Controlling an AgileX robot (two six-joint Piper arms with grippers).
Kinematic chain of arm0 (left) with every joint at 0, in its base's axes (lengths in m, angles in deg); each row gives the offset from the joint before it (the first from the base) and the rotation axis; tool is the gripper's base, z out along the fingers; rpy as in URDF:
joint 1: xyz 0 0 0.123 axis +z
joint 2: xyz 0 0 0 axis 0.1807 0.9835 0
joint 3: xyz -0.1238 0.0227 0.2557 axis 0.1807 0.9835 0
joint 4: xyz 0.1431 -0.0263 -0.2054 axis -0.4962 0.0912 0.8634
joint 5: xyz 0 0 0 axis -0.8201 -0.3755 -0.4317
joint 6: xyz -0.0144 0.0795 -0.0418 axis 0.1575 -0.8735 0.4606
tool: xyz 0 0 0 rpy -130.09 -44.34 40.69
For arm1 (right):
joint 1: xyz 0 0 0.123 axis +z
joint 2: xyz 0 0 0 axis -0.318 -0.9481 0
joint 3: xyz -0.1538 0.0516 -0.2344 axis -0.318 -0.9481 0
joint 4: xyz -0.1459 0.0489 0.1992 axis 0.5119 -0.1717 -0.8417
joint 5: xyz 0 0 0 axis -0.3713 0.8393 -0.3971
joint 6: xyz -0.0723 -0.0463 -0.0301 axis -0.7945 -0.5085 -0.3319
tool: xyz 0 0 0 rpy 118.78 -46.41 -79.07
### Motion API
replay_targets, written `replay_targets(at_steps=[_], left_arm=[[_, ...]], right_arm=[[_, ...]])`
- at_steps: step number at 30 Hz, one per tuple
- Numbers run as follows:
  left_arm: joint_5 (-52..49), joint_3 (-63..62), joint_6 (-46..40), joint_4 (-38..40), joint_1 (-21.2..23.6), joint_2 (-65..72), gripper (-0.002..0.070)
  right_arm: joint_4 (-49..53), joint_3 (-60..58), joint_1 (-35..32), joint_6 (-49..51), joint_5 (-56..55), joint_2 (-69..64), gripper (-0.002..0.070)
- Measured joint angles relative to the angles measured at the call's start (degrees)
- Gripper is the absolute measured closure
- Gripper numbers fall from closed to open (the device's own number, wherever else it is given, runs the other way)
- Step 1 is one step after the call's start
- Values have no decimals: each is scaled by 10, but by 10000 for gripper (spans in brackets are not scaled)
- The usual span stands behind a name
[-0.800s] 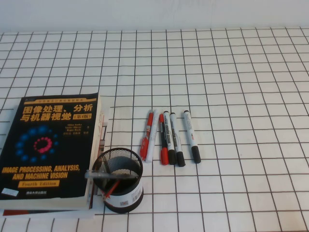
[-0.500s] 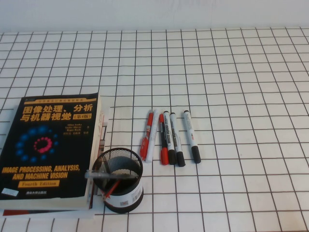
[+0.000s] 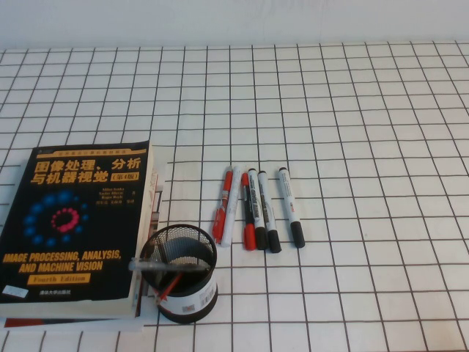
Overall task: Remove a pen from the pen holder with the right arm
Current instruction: 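Take a marker out of the pen holder and lay it on the table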
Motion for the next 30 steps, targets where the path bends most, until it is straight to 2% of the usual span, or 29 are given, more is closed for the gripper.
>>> replay_targets(at_steps=[16,30], left_arm=[[0,0,0,0,0,0,679],[0,0,0,0,0,0,679]], right_arm=[[-10,0,0,0,-7,0,692],[-280,0,0,0,-156,0,692]])
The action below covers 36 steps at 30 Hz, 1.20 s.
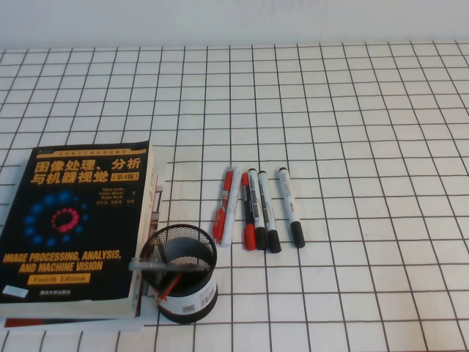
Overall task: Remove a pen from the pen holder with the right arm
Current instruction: 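Take a marker out of the pen holder and lay it on the table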
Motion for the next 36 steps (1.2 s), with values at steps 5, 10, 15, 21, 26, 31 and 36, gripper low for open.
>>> replay_targets(at_steps=[5,10,15,21,26,31,36], left_arm=[[0,0,0,0,0,0,679],[0,0,0,0,0,0,679],[0,0,0,0,0,0,679],[0,0,0,0,0,0,679],[0,0,0,0,0,0,679],[0,0,0,0,0,0,679],[0,0,0,0,0,0,679]], right_arm=[[-26,0,0,0,-11,0,692],[-63,0,0,0,0,0,692],[-86,32,0,0,84,-2,692],[-79,137,0,-10,192,-97,692],[-66,221,0,-75,296,-221,692],[-65,267,0,-136,316,-335,692],[-68,302,0,-185,332,-420,692]])
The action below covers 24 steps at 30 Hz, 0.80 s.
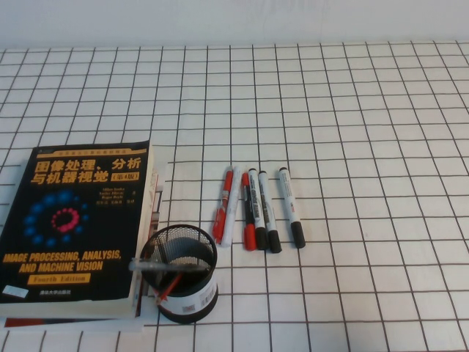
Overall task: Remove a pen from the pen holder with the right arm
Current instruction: 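Take a marker out of the pen holder and lay it on the table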
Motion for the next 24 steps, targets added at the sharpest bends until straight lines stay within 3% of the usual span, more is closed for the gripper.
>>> replay_targets(at_steps=[5,9,16,24], left_arm=[[0,0,0,0,0,0,679],[0,0,0,0,0,0,679],[0,0,0,0,0,0,679],[0,0,0,0,0,0,679]], right_arm=[[-60,6,3,-63,-6,-65,692],[-100,34,58,-94,-32,-120,692],[-80,93,246,-94,-145,-211,692],[9,98,498,-4,-399,-292,685]])
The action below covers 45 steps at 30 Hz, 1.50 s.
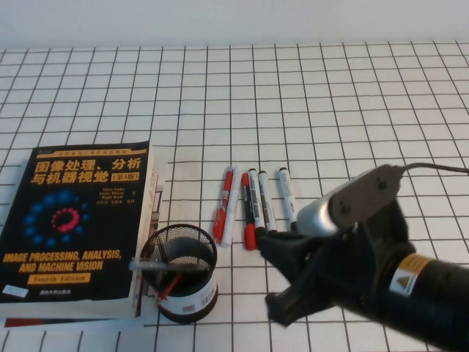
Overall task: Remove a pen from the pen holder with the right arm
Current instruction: 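Take a marker out of the pen holder and lay it on the table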
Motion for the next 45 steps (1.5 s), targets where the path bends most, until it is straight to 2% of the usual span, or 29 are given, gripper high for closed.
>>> replay_targets(at_steps=[3,5,8,10,13,23,35,45], left_arm=[[0,0,0,0,0,0,679],[0,0,0,0,0,0,679],[0,0,0,0,0,0,679],[0,0,0,0,0,0,679],[0,0,0,0,0,0,679],[0,0,0,0,0,0,679],[0,0,0,0,0,0,679],[0,0,0,0,0,0,679]], right_arm=[[30,-23,77,5,-125,-25,630],[48,-40,119,5,-193,-46,549],[77,-47,152,6,-253,-78,387],[100,-48,161,6,-287,-104,307],[131,-48,165,8,-342,-143,253],[273,-48,165,67,-506,-228,263],[274,-48,165,66,-614,-309,267],[259,-21,165,66,-621,-350,285]])
